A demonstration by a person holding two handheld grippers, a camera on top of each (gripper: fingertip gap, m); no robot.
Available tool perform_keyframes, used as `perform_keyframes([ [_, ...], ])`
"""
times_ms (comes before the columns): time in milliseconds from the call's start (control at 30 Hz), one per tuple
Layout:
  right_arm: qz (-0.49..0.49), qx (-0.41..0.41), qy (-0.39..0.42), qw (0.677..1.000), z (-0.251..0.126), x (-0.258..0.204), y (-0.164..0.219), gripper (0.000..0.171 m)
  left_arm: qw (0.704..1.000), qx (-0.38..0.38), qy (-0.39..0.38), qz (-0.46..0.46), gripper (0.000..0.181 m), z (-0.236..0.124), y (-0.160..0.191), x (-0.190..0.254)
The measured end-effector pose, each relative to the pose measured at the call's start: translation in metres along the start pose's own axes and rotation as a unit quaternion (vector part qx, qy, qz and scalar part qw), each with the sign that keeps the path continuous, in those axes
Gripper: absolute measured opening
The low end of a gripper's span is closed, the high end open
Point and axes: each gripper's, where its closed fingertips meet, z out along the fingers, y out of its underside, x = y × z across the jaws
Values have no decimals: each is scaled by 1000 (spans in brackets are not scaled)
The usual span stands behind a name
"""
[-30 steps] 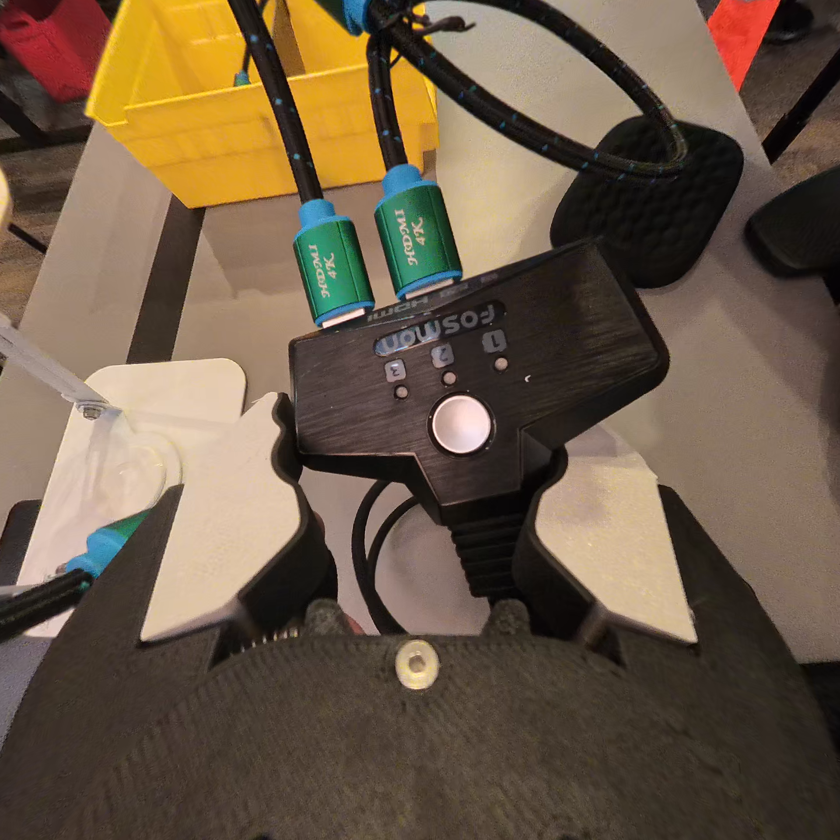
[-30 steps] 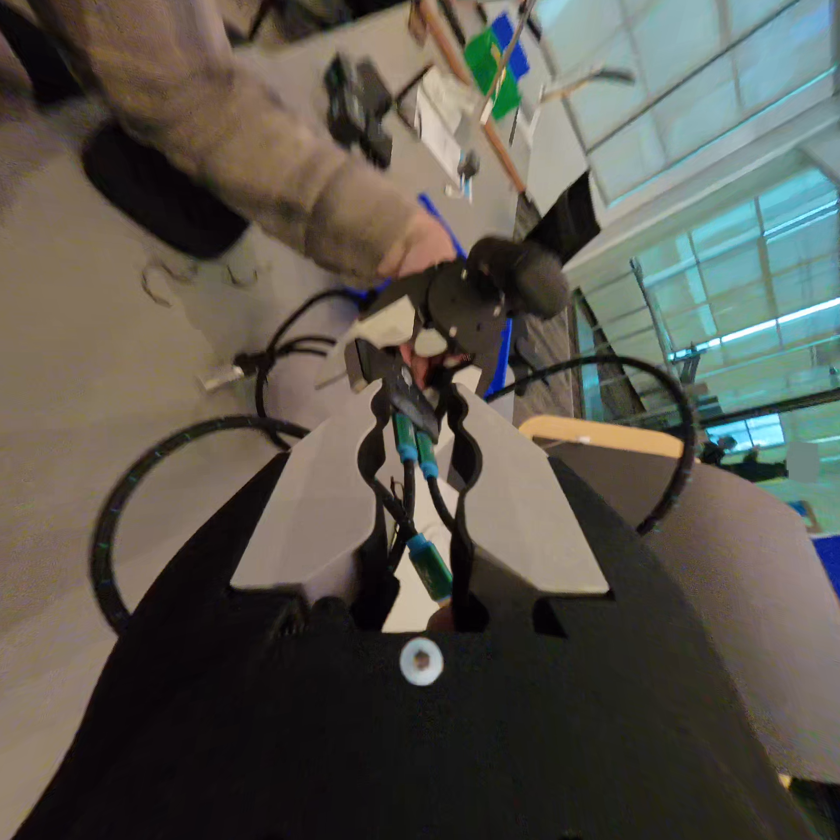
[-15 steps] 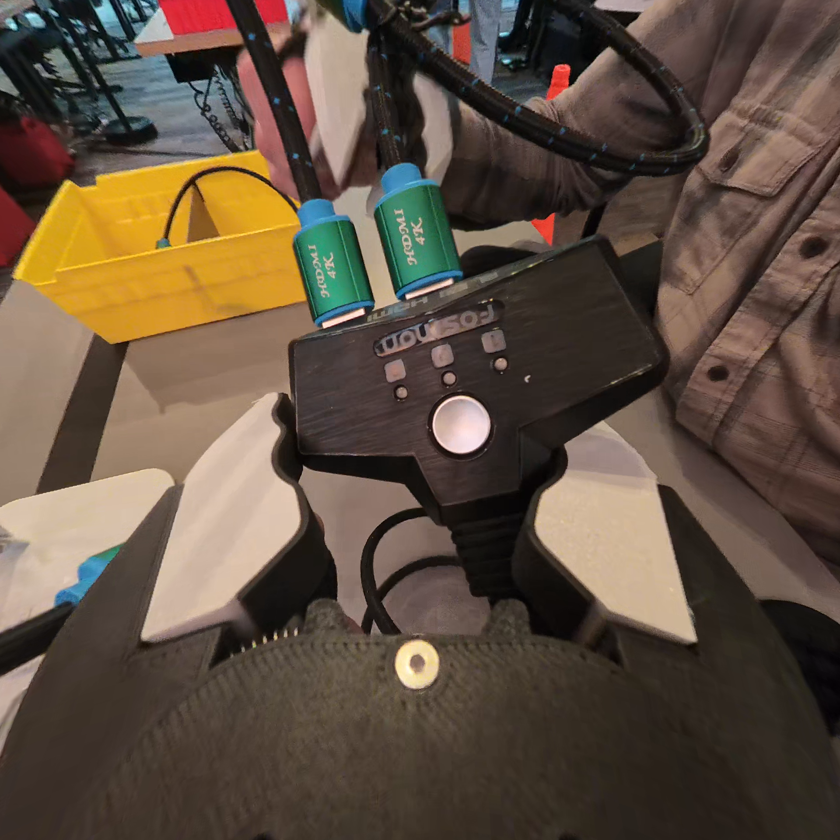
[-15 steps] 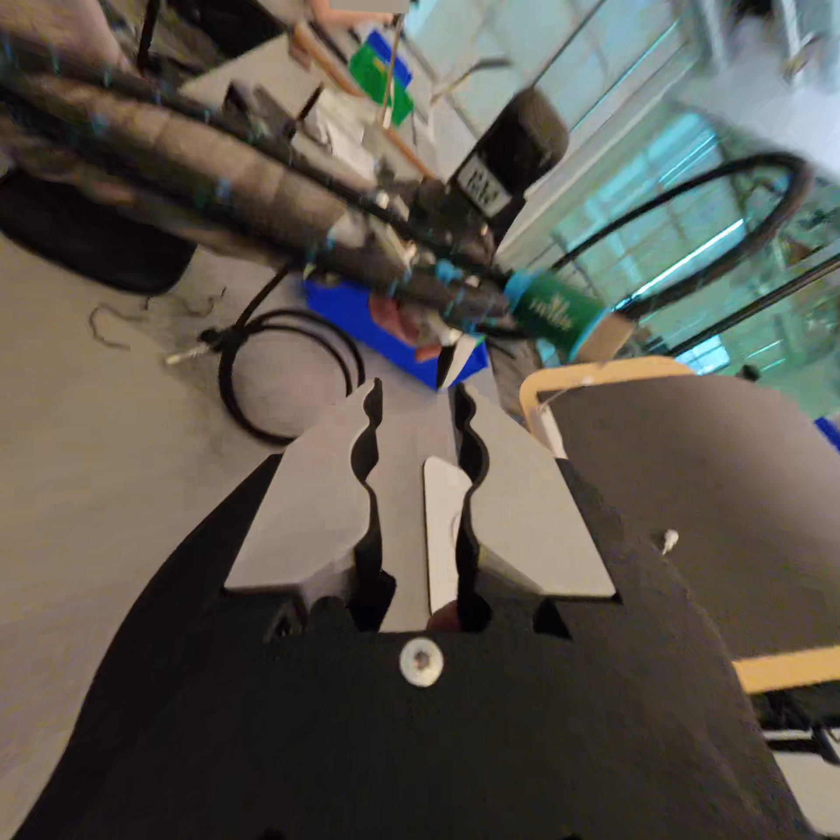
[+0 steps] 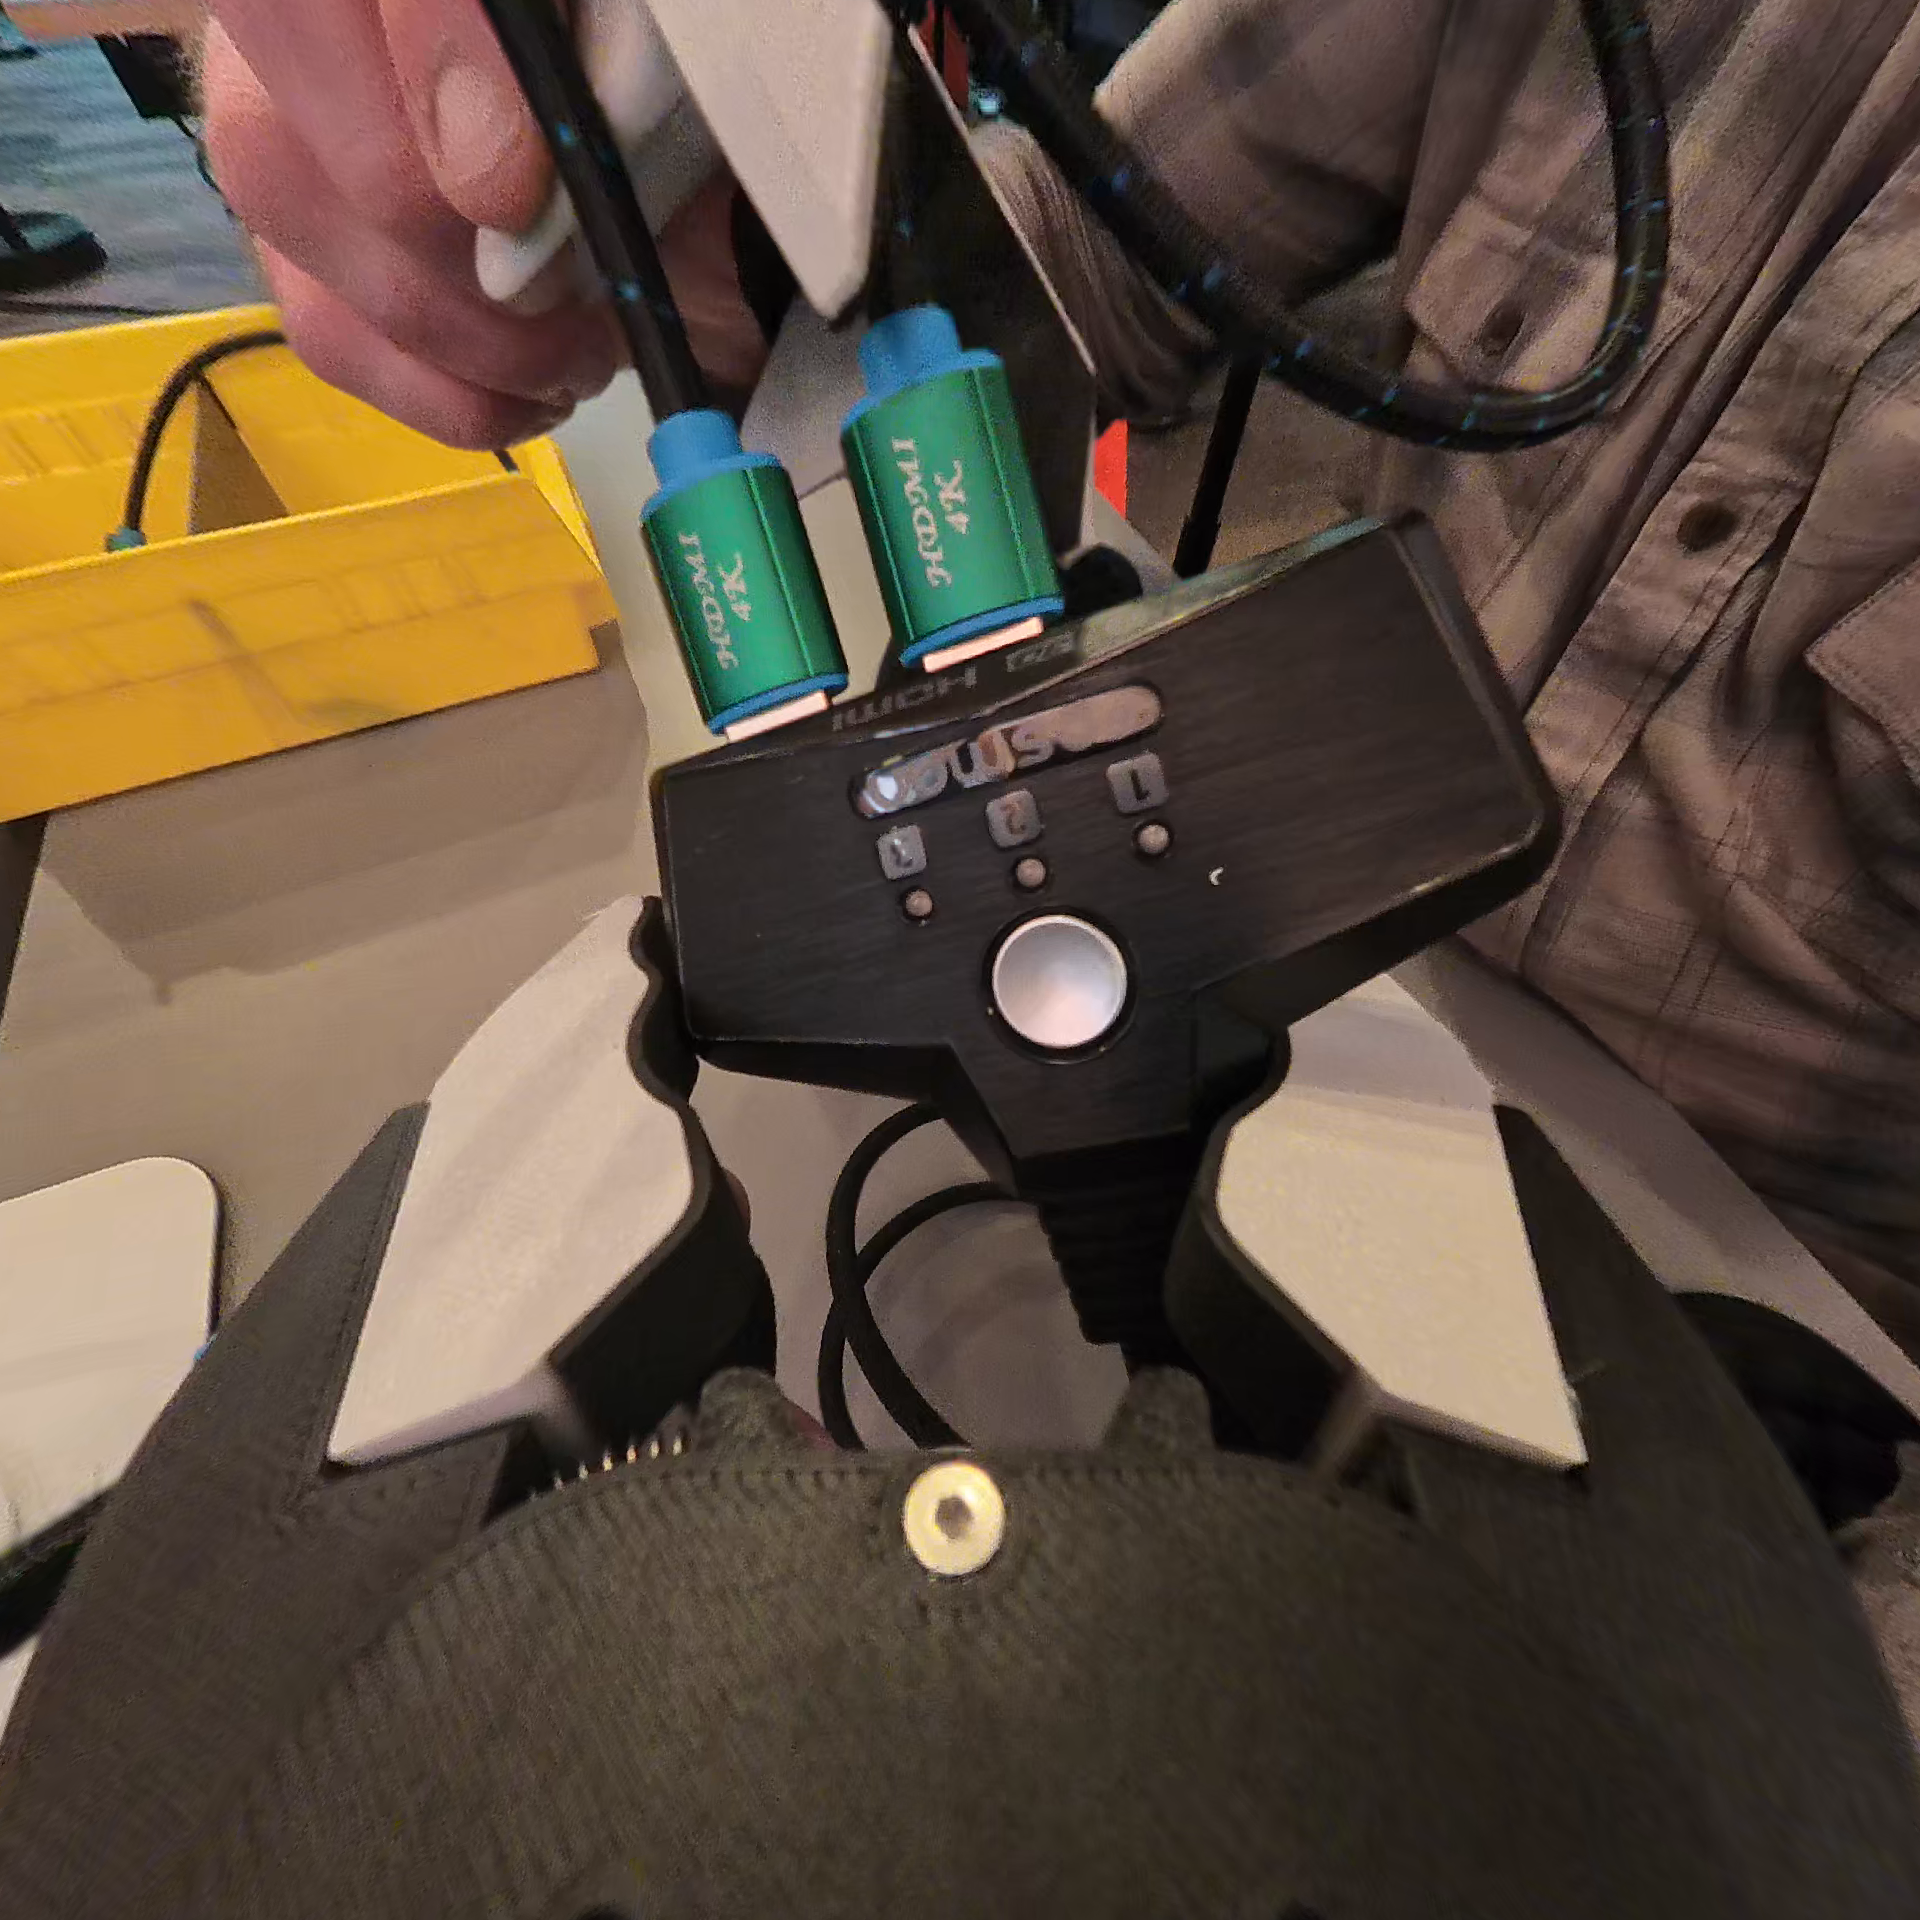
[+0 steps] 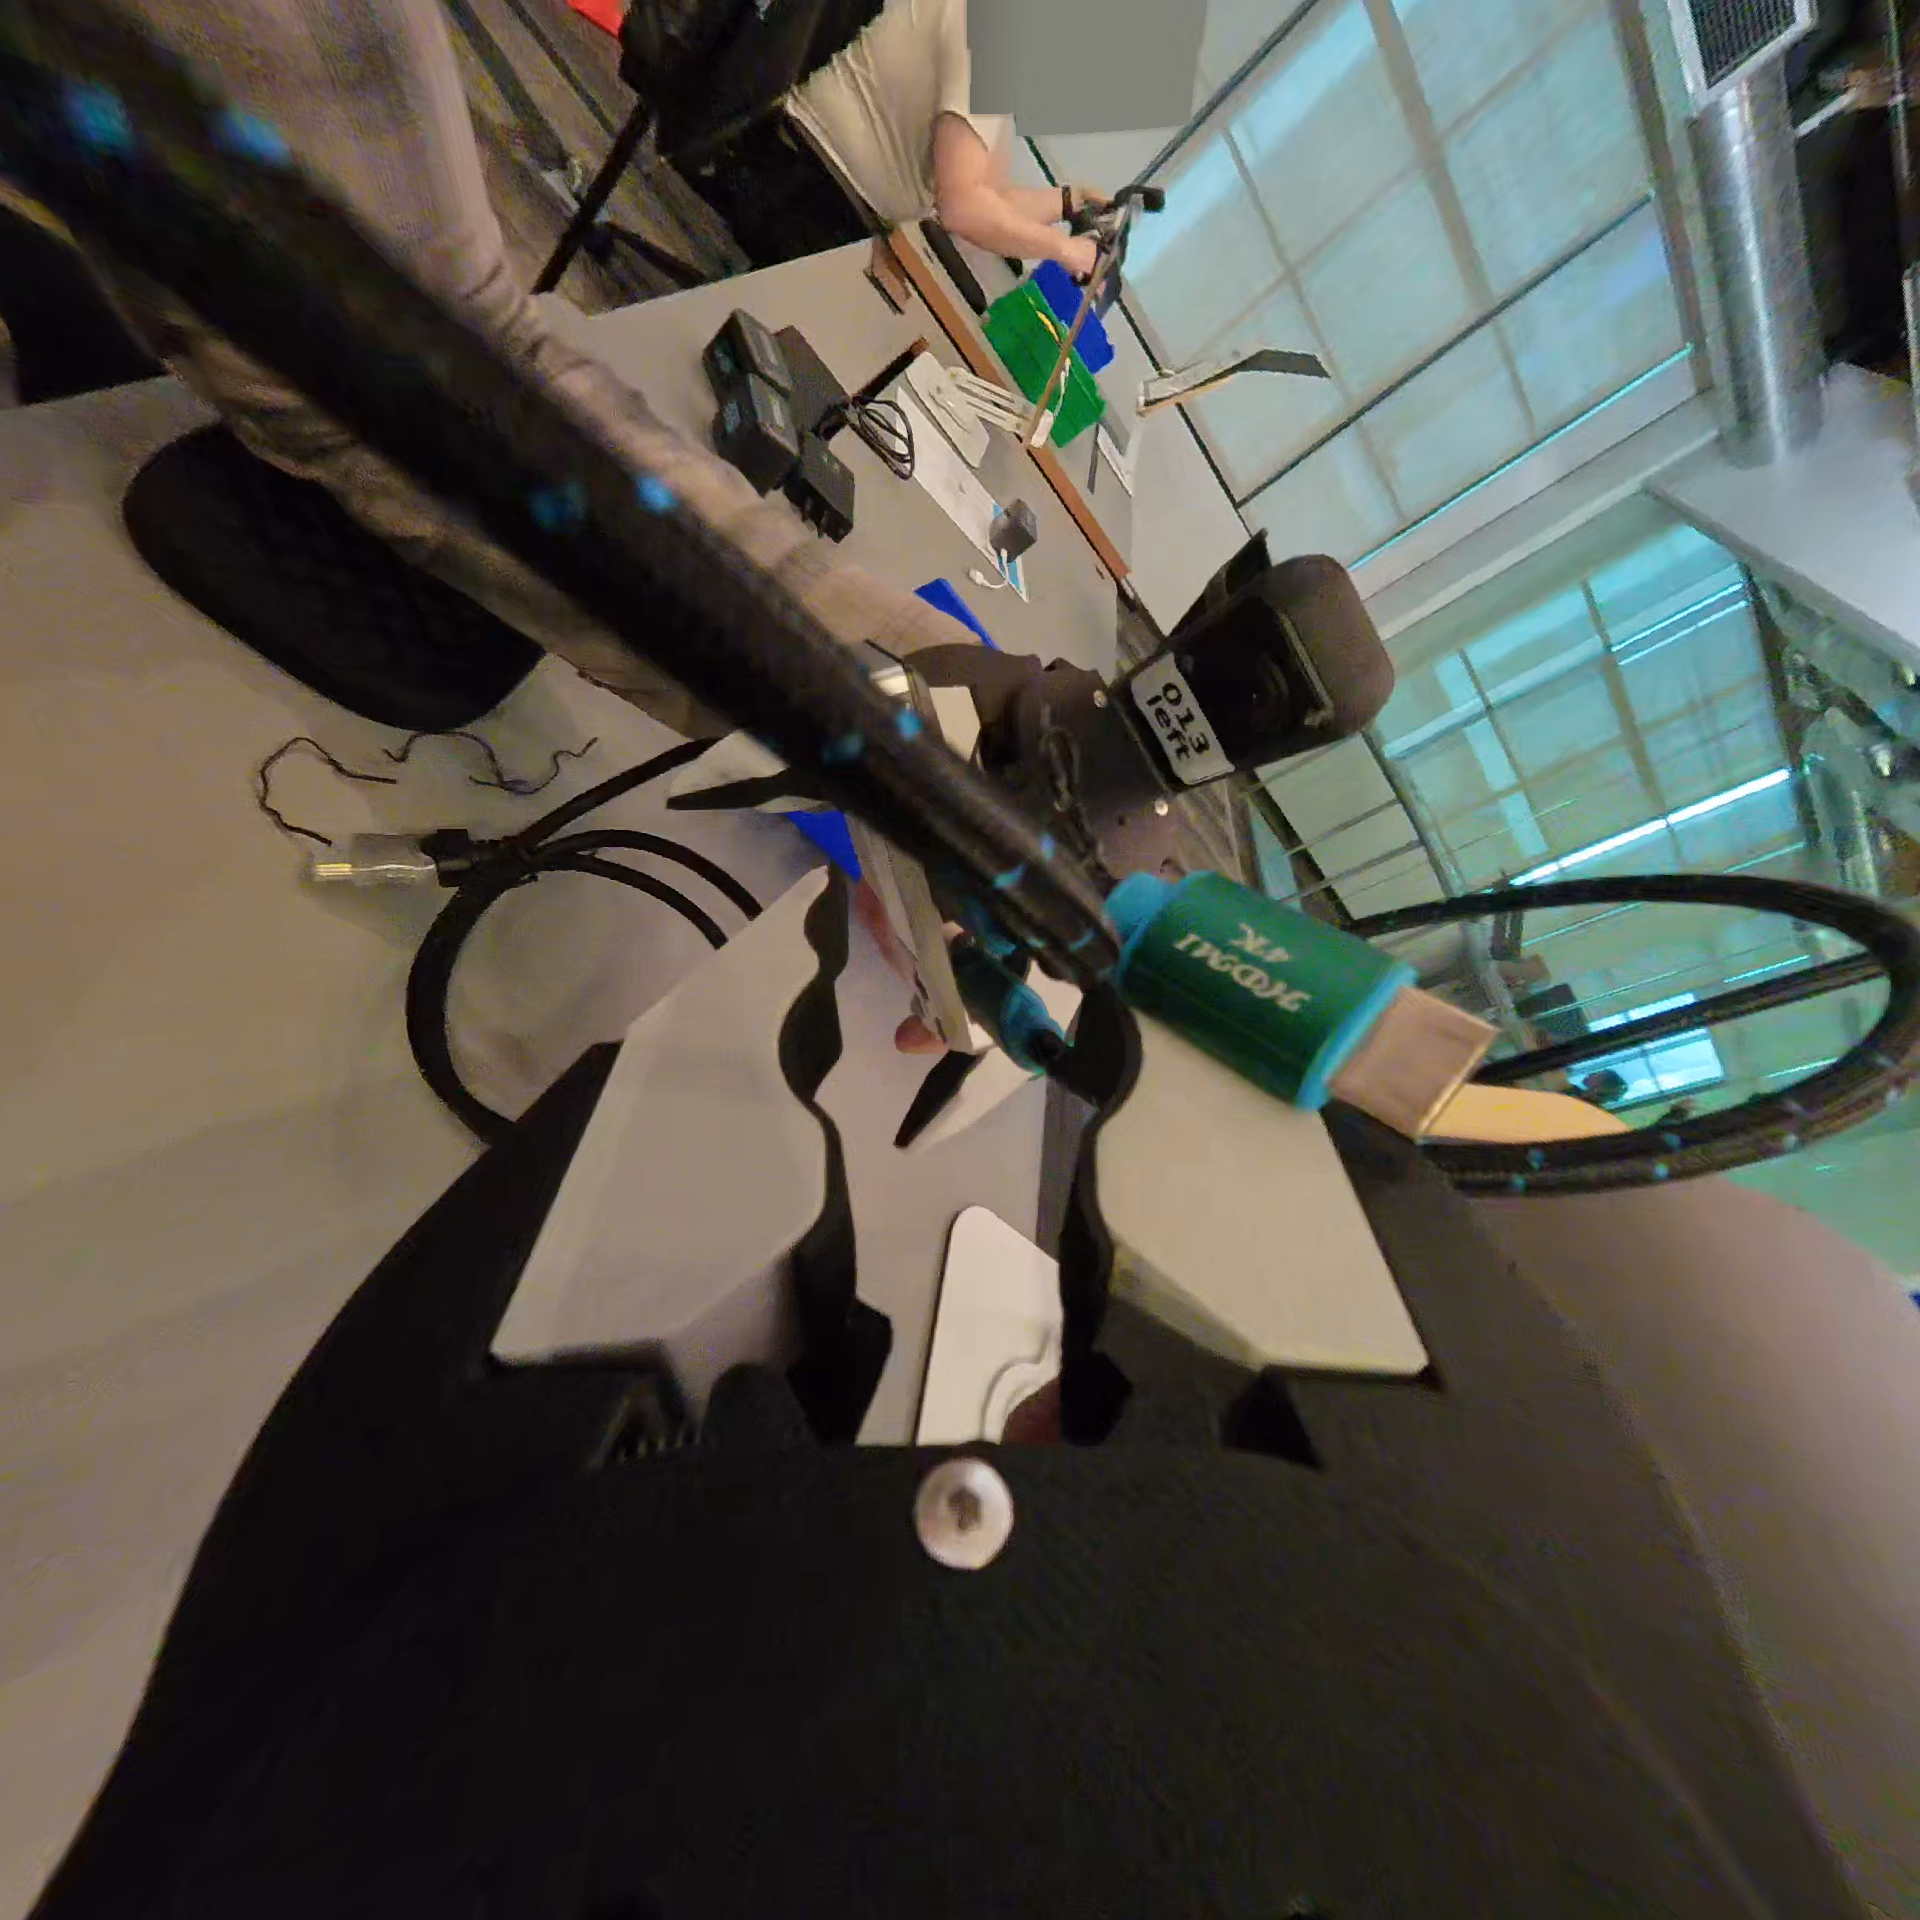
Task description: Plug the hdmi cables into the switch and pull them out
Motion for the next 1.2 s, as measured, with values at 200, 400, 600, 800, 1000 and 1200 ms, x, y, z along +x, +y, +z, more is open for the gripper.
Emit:
perform_keyframes([
  [200, -44, -89, -81, 992, 1, -19, 19, 31, 999, -39, 9, -9, 102, 7, 16, 1],
  [400, 0, -211, -120, 970, -46, -31, 55, 30, 998, -57, -27, -15, 102, 4, 20, -11],
  [600, -41, -247, 1, 968, -109, 13, 17, 17, 996, -69, -56, -26, 101, -6, 26, -20],
  [800, -130, -237, -89, 959, -44, 6, -19, 35, 994, -95, -58, -20, 101, 3, 27, -18],
  [1000, -194, -291, -112, 930, -7, -11, 38, 35, 990, -124, -59, -19, 101, 10, 33, -19],
  [1200, -218, -284, -87, 930, 9, -30, 60, 11, 983, -160, -84, -21, 101, 8, 46, -27],
])
